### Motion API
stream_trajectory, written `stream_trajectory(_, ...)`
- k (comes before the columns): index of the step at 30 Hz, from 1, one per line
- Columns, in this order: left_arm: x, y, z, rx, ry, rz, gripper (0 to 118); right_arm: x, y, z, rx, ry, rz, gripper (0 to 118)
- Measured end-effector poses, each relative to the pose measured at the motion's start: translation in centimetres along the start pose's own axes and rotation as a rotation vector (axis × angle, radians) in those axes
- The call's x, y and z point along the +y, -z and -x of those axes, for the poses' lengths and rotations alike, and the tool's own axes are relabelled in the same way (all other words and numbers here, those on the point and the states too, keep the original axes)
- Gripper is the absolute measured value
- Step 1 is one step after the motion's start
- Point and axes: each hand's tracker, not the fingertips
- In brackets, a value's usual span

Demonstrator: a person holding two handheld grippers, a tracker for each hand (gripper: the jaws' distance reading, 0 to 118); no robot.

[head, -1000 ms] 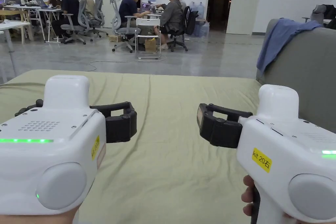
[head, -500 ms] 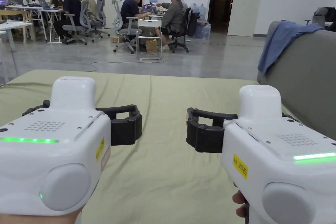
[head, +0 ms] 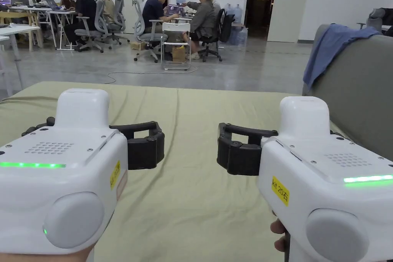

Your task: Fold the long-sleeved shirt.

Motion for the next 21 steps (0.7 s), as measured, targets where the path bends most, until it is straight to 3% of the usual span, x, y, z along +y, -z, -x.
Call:
stream_trajectory(19,0.9,-0.5,0.1,-0.022,0.02,0.011,118,0.4,0.6,-1.8,-0.03,0.047,0.02,118)
stream_trajectory(21,0.9,-0.6,0.1,-0.027,0.014,0.01,118,0.7,0.7,-1.7,-0.079,0.035,0.029,118)
